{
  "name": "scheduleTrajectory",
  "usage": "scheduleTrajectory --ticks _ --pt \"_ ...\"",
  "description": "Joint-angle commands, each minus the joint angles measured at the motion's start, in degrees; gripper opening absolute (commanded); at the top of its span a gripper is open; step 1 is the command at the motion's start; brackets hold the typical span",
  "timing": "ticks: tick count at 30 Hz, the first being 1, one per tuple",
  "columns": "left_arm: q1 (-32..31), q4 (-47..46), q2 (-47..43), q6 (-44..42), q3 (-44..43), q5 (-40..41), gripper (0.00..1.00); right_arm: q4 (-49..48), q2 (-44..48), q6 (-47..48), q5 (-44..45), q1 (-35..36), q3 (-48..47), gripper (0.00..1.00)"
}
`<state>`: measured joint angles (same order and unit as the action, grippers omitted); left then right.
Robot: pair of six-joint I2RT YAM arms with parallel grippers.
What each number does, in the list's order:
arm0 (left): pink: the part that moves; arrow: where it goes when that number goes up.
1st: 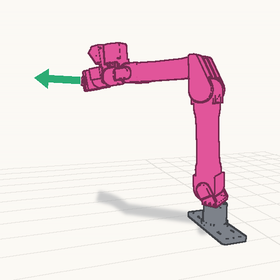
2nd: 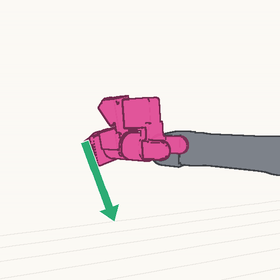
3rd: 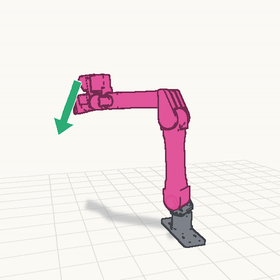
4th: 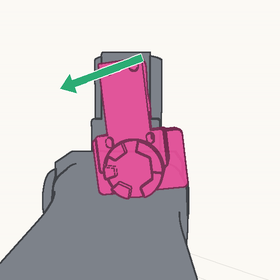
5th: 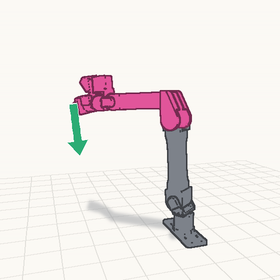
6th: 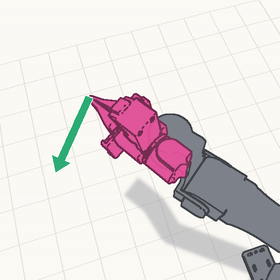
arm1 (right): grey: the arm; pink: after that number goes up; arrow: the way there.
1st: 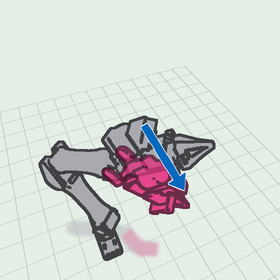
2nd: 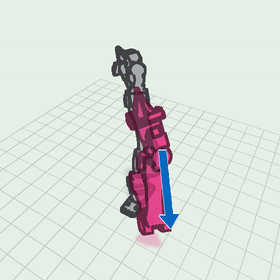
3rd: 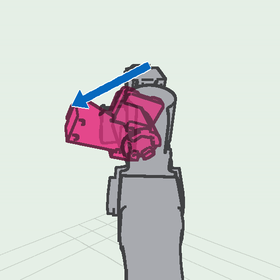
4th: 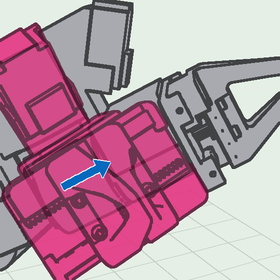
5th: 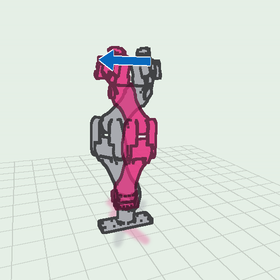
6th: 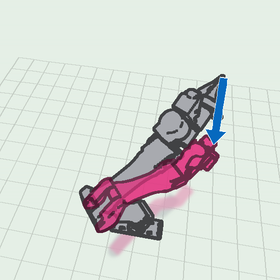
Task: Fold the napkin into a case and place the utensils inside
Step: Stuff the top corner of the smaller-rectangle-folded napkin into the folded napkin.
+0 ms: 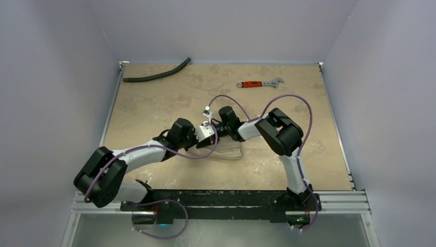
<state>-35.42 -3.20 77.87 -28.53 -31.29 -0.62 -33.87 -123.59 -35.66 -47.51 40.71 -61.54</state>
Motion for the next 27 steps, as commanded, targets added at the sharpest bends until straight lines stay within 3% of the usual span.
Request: scheduleTrajectory --ticks 1,9,27 --pt "0.38 -0.45 -3.28 0.97 -1.86 -1.11 0.0 11.56 -1.4 4.39 5.43 0.51 1.01 0.0" --pt "0.36 -0.4 -4.62 -3.47 0.46 -5.13 0.0 14.97 0.45 5.31 6.09 0.51 -2.61 0.0" --pt "0.4 -4.46 -5.27 -5.41 4.31 -5.01 0.0 18.92 1.11 6.66 4.32 0.56 -9.87 0.0"
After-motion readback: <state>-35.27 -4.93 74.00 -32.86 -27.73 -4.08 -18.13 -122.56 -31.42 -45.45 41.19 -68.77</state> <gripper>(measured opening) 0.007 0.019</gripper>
